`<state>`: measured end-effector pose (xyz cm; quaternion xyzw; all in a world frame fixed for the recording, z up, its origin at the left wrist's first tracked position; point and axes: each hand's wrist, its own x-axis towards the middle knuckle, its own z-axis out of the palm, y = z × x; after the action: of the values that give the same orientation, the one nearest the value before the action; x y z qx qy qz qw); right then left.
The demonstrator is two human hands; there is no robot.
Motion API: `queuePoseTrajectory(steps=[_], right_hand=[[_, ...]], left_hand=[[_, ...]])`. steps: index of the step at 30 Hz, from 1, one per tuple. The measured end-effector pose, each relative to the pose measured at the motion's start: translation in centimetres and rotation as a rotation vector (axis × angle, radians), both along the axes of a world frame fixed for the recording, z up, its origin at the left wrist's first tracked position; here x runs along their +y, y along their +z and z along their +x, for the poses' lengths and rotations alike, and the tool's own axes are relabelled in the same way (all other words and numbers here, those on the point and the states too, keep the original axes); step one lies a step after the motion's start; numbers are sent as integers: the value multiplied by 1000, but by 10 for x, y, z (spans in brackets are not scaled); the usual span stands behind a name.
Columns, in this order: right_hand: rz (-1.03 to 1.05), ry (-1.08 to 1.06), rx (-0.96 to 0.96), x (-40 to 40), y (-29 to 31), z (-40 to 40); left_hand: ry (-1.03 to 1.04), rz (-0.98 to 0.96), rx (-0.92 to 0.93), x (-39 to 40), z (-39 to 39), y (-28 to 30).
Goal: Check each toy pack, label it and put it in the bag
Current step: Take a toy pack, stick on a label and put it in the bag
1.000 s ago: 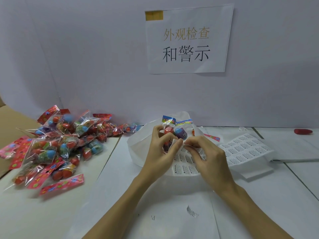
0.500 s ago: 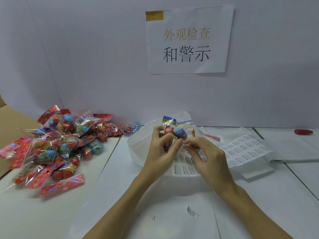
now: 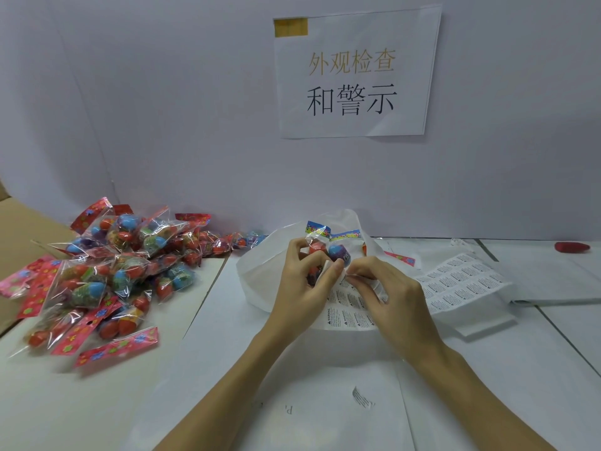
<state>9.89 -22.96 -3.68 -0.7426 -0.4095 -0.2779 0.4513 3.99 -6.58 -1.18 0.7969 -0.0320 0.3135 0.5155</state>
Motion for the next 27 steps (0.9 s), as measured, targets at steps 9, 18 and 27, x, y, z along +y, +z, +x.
queuePoseTrajectory(steps=[9, 18, 27], right_hand=[[-6, -9, -32, 0, 0, 0], [19, 6, 48, -1, 4, -4], [27, -49, -23, -1, 5, -2]], left_hand=[[20, -5, 32, 2, 3, -4], [-2, 53, -57, 4, 2, -1], [-2, 120, -96, 7, 3, -3]])
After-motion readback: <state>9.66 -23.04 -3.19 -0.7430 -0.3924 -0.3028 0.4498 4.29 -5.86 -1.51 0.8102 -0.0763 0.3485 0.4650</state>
